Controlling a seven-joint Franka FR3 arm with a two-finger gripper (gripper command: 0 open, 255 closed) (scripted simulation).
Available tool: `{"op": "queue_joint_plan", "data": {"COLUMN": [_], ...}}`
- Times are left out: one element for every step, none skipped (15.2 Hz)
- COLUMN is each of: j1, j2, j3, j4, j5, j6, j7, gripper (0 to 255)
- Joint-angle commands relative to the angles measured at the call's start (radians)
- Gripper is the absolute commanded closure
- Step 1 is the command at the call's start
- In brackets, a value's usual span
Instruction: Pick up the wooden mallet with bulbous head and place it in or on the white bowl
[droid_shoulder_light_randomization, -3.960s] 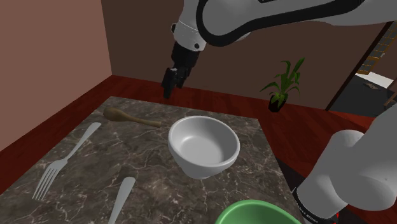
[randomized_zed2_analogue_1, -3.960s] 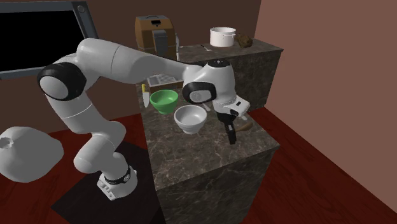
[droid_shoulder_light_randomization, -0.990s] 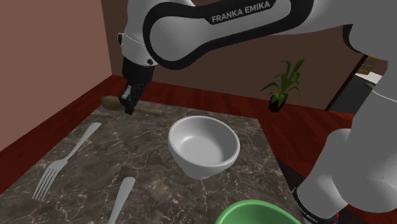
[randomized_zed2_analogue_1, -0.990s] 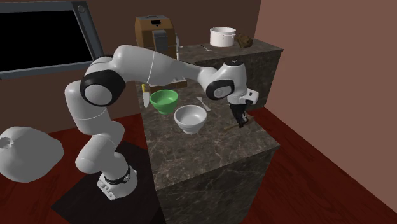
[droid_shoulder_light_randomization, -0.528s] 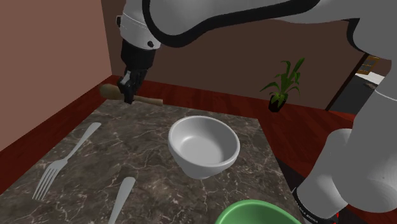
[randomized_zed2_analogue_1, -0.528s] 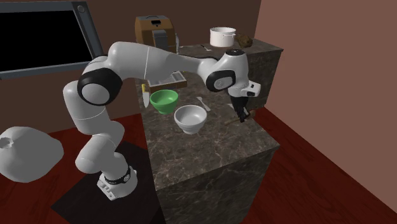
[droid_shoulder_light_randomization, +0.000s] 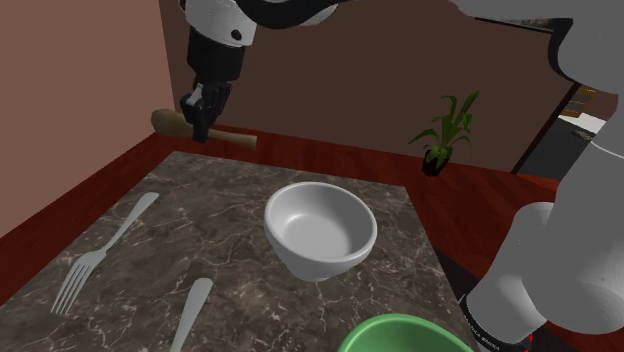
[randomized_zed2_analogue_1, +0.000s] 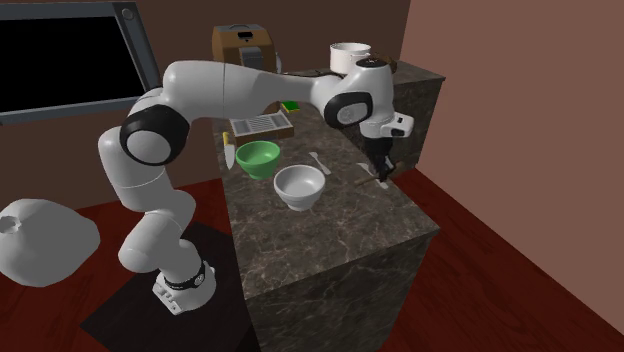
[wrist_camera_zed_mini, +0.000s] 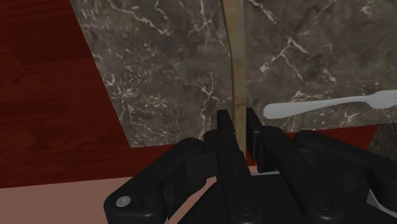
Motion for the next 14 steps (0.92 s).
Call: {"op": "queue_joint_plan", "data": {"j1": [0.001,0.002,0.002,0.002,0.002,0.003,0.003,0.004,0.002,0.001,0.001,0.002,0.004,0.008], "j2": [0.002,0.003,0.004,0.005,0.006,0.008,0.010,0.011,-0.032,-0.075,-0.117,-0.158,-0.199,-0.239], "j3": [0.001,0.001,0.001,0.001,0.002,0.002,0.002,0.002,0.003,0.004,0.004,0.004,0.004,0.003], "j4": [0.030,0.044,0.059,0.074,0.089,0.104,0.120,0.131,0.079,0.029,-0.018,-0.064,-0.107,-0.149], "j5": [-0.001,-0.001,-0.002,-0.002,-0.003,-0.003,-0.004,-0.004,0.010,0.024,0.038,0.052,0.065,0.079], "j6": [-0.028,-0.042,-0.056,-0.069,-0.083,-0.097,-0.111,-0.121,-0.110,-0.100,-0.093,-0.086,-0.082,-0.079], "j7": [0.002,0.002,0.002,0.003,0.003,0.003,0.004,0.004,0.003,0.001,-0.001,-0.002,-0.004,-0.005], "gripper": [255,255,255,255,255,255,255,255,255,255,255,255,255,255]}}
